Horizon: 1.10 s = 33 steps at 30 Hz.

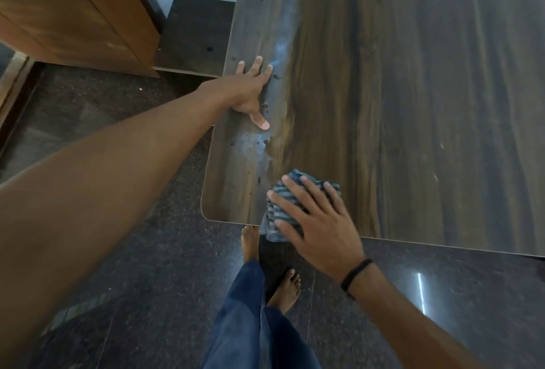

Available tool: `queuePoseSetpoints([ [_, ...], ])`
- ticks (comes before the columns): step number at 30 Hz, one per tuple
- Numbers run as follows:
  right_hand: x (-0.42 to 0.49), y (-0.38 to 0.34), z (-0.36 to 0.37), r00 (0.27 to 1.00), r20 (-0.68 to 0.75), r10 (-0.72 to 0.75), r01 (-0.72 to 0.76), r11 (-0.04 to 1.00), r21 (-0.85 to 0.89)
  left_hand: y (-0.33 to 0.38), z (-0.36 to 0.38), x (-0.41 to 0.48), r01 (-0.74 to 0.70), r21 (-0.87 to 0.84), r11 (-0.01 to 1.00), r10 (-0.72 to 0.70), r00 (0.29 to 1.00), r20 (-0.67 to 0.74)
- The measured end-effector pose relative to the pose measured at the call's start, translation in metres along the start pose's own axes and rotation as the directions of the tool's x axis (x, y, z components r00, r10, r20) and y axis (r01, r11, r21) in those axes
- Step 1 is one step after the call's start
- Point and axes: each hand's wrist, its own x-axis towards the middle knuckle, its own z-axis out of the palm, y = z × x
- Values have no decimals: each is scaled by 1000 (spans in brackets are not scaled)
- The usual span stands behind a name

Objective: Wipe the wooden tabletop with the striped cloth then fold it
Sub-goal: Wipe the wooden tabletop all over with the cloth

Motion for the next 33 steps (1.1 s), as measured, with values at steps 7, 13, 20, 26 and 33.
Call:
queuePoseSetpoints([
  [7, 48, -20, -4, 999, 18, 47, -47, 999, 17, -1, -1, 0, -12, 21, 1000, 11, 1000, 7],
  [13, 71, -2, -11, 978, -31, 206, -205, 978, 40, -33, 1, -20, -79, 47, 996, 77, 996, 47],
  [20, 60, 0, -8, 998, 35, -49, 51, 998, -44, -48, 11, -19, -111, 112, 987, 101, 991, 85],
  [26, 71, -17, -10, 998, 42, -56, 57, 998, -20, -41, -7, -9, -115, 110, 987, 113, 993, 32],
  [33, 104, -5, -19, 982, -10, 190, -190, 981, 34, -41, -15, 1, -78, 129, 989, 72, 996, 45],
])
